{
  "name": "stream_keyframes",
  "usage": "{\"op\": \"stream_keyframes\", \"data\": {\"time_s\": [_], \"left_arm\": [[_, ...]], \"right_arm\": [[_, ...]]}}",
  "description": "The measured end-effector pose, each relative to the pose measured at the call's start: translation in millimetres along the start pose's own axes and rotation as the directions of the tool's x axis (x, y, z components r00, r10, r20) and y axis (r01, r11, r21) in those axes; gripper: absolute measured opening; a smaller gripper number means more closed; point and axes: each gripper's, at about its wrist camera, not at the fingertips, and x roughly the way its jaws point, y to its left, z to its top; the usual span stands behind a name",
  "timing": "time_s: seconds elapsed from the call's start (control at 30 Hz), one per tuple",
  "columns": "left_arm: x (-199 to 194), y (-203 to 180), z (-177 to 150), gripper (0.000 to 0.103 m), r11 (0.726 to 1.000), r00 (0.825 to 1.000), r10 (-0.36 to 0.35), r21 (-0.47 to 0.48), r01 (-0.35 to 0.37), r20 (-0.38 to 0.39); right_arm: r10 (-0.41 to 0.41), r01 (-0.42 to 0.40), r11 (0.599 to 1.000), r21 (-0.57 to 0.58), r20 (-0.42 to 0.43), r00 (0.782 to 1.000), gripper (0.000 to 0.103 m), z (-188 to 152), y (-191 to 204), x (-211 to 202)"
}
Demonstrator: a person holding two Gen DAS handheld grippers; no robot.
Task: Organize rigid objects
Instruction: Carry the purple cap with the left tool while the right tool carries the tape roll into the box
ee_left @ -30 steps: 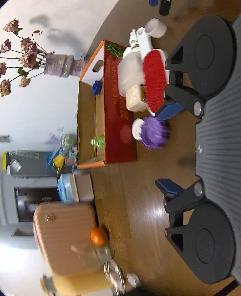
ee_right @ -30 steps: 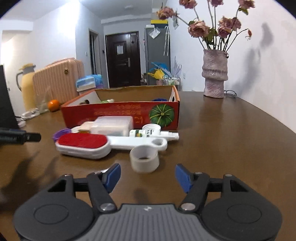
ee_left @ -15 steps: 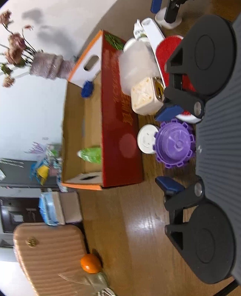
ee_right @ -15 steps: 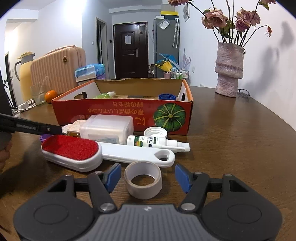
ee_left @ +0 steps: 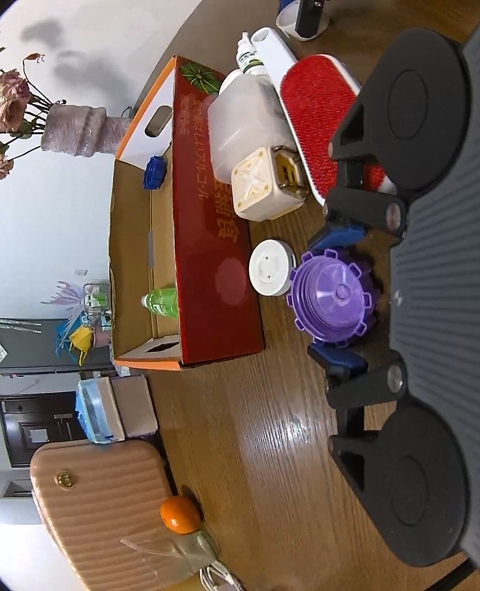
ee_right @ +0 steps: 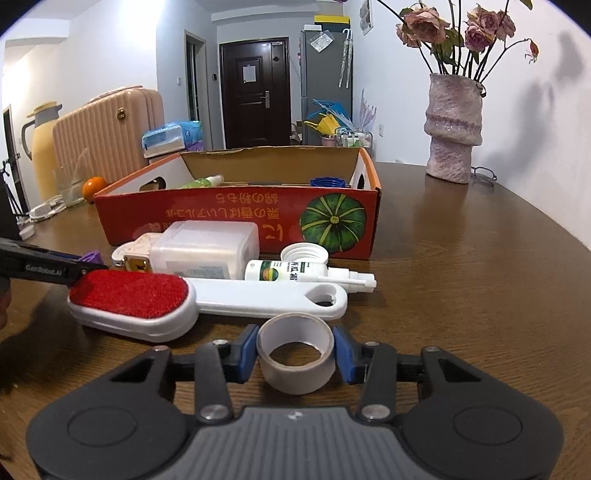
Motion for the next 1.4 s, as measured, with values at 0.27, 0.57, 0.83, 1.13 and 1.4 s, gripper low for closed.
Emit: {"op": "stream_keyframes", "data": {"time_s": [0.27, 0.57, 0.83, 1.13, 1.4], "left_arm": [[-60.0, -1.4, -16.8, 0.055, 0.997, 0.991, 0.081, -0.012, -0.08, 0.105], [-155.0, -17.7, -50.4, 0.055, 0.994, 0.97, 0.099, -0.071, -0.086, 0.223], [-218.9, -30.2, -86.4, 0.055, 0.992, 0.952, 0.071, -0.118, -0.038, 0.296], [-262.4, -41.3, -118.8, 0.055, 0.996, 0.935, 0.031, -0.094, 0.003, 0.354], [-268.3, -53.1, -128.7, 0.055, 0.998, 0.932, -0.015, -0.057, 0.038, 0.363]], "right_arm": [[-0.009, 0.009, 1.0, 0.0, 0.043, 0.999, 0.042, -2.6, 3.1, -33.2], [-0.021, 0.019, 1.0, 0.018, 0.128, 0.992, 0.042, -14.4, 9.3, -99.5], [0.007, -0.006, 1.0, -0.01, 0.182, 0.983, 0.042, -36.0, 30.5, -156.8], [0.011, 0.002, 0.998, -0.057, 0.238, 0.971, 0.042, -58.0, 57.2, -205.5], [0.02, -0.006, 0.998, -0.06, 0.238, 0.971, 0.042, -82.0, 74.1, -221.2]]}}
